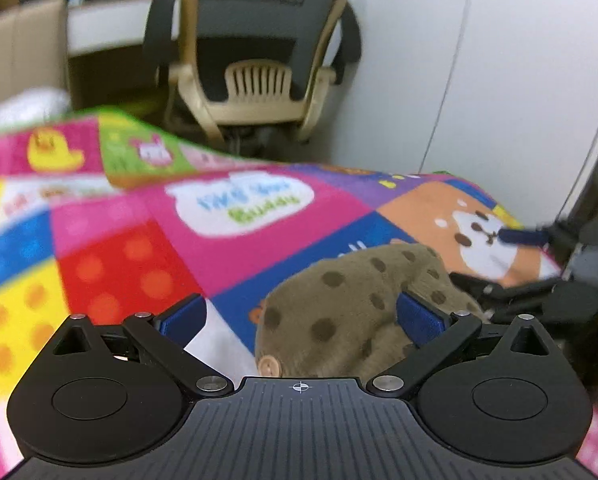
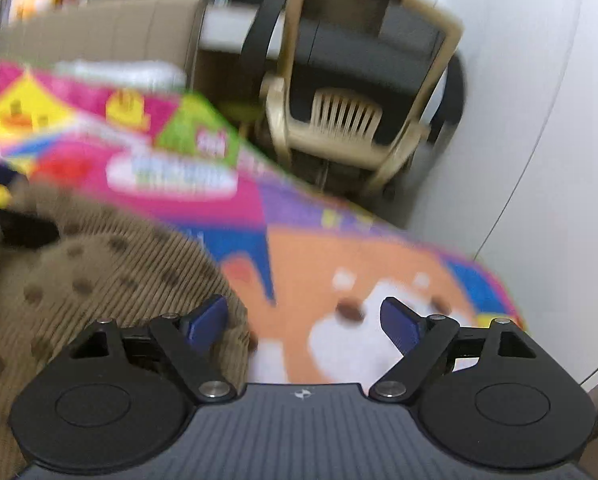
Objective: Fold clothes
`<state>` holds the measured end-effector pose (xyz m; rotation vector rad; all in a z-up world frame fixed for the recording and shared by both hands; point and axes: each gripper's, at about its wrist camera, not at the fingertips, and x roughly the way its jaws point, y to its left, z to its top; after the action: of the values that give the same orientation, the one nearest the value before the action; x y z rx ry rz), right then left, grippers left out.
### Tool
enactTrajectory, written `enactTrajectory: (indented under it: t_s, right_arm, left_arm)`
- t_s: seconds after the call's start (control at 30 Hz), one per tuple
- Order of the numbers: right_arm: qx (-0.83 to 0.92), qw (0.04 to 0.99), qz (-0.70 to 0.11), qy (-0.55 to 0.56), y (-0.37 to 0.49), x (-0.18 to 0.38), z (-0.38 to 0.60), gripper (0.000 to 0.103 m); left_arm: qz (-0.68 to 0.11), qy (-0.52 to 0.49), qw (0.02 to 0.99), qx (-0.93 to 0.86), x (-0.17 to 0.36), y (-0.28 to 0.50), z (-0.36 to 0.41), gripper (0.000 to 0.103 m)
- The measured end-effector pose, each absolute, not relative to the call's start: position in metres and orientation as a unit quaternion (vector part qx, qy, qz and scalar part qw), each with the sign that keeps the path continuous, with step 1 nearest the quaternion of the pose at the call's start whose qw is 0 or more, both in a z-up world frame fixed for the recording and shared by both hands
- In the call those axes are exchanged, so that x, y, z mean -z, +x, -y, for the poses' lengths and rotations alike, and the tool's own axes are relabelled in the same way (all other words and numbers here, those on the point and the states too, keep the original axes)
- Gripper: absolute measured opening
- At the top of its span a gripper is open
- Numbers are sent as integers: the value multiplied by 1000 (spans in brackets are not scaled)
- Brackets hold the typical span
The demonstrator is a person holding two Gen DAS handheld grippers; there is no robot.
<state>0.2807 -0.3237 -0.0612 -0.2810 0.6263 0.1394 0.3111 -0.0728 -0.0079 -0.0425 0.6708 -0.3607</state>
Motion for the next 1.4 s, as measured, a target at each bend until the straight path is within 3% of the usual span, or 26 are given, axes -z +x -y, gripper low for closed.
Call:
enactTrajectory:
  t_s: [0.27,0.37,0.5,0.77,1.03,1.1,1.2,1.27,1.4]
  right_arm:
    - [-149,947,-279,-51,221,31,340,84]
    - [-161,932,-313,-79,204,50,330,84]
    - [-143,938,-301,-93,192,61,327,86]
    - [-139,940,-301,-75,191,62,328,89]
    - [-167,926,-328,84,208,55,365,91]
    - [-176,919,-337,108,215,58,368,91]
    - [-186,910,-355,102,224,66,359,91]
    - [-204,907,-357,89,224,66,348,75]
    - [-239,903,-347,85,230,59,321,64]
  left_arm:
    - [-348,-27,923,164,23,321,74,103]
    - [-347,-22,924,161,21,320,76,103]
    - [-346,-19,925,156,17,315,76,103]
    - [-387,-117,893,200,32,280,55,103]
    - [-415,-197,854,244,46,250,41,101]
    - [-413,-193,852,256,48,248,47,89]
    - [-403,-164,865,251,48,242,56,81]
    - [-398,-166,868,248,49,241,52,73]
    - [-388,-187,869,244,46,245,29,62]
